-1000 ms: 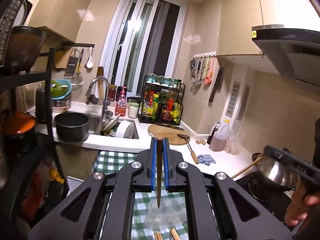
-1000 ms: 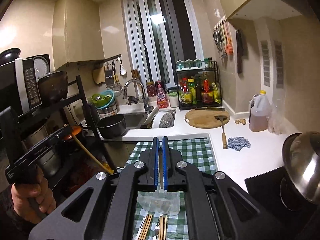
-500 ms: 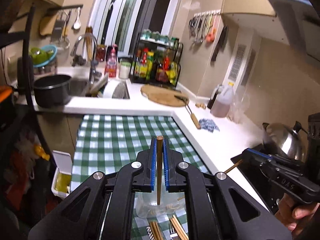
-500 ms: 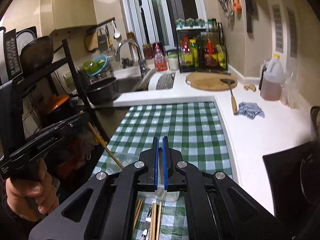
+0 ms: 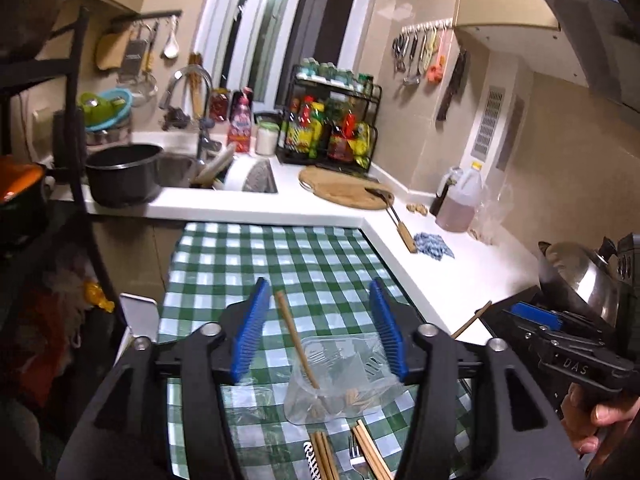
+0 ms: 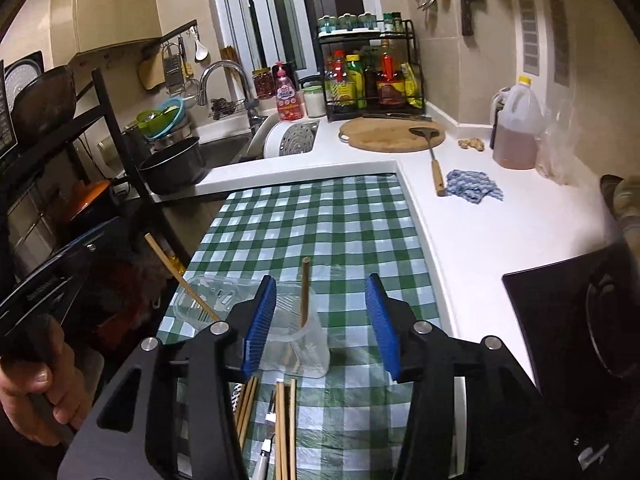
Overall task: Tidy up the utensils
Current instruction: 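Open both tools to drop the chopsticks into the container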
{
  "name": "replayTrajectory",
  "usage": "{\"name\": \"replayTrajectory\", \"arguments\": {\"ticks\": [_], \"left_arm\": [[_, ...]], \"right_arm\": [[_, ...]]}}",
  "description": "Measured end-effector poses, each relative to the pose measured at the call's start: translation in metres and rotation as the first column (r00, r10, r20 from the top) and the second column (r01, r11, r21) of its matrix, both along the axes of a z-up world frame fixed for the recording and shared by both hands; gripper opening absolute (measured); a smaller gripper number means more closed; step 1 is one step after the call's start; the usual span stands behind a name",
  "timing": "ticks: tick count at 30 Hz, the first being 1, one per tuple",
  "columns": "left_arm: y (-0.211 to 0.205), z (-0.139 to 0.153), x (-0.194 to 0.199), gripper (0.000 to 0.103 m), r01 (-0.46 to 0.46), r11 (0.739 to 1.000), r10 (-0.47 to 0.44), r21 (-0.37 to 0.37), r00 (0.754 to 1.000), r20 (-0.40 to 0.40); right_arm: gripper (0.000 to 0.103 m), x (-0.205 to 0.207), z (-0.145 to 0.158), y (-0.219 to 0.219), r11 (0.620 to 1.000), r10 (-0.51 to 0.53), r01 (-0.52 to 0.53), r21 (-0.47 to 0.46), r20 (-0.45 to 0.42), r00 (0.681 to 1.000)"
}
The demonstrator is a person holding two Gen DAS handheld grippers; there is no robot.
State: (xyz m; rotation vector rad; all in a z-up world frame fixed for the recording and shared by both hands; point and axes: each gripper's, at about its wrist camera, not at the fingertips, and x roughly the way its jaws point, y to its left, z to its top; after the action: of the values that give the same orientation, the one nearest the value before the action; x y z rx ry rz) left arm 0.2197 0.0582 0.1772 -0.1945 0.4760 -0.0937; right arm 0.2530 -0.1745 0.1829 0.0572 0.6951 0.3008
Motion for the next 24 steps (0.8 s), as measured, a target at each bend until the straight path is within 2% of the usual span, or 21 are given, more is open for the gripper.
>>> {"name": "replayTrajectory", "arguments": {"ticks": [5,10,14,19,22,24], "left_arm": [[-0.003,0.015,-0.047,0.061,-0.058,0.997,0.053,0.055,0.995,0.086],[-0.010,0.016,-0.094,0.062,-0.068,0.992,0.054,0.105,0.990,0.133],[-0.015,-0.006,-0.133,0.062,-0.068,0.987,0.047,0.144,0.988,0.150],[-0.025,-0.049,-0.165,0.062,-0.066,0.983,0.043,0.170,0.990,0.131],[-0.031,-0.071,-0.172,0.059,-0.043,0.985,0.028,0.170,0.996,0.089],[-0.034,-0.082,-0.175,0.059,-0.054,0.983,0.039,0.176,0.995,0.089]], "right_arm": [[0.050,-0.033,0.014,-0.009,0.998,-0.035,0.039,-0.050,0.081,0.996],[0.050,-0.083,0.025,-0.022,0.996,-0.059,0.070,-0.050,0.185,0.981],[0.050,-0.125,0.017,-0.031,0.998,-0.057,0.062,-0.014,0.244,0.968],[0.045,-0.164,-0.014,-0.034,0.999,-0.031,0.032,0.003,0.305,0.952],[0.043,-0.172,-0.035,-0.034,1.000,-0.018,0.020,-0.005,0.297,0.955],[0.043,-0.175,-0.049,-0.034,1.000,-0.021,0.026,-0.014,0.285,0.958]]}}
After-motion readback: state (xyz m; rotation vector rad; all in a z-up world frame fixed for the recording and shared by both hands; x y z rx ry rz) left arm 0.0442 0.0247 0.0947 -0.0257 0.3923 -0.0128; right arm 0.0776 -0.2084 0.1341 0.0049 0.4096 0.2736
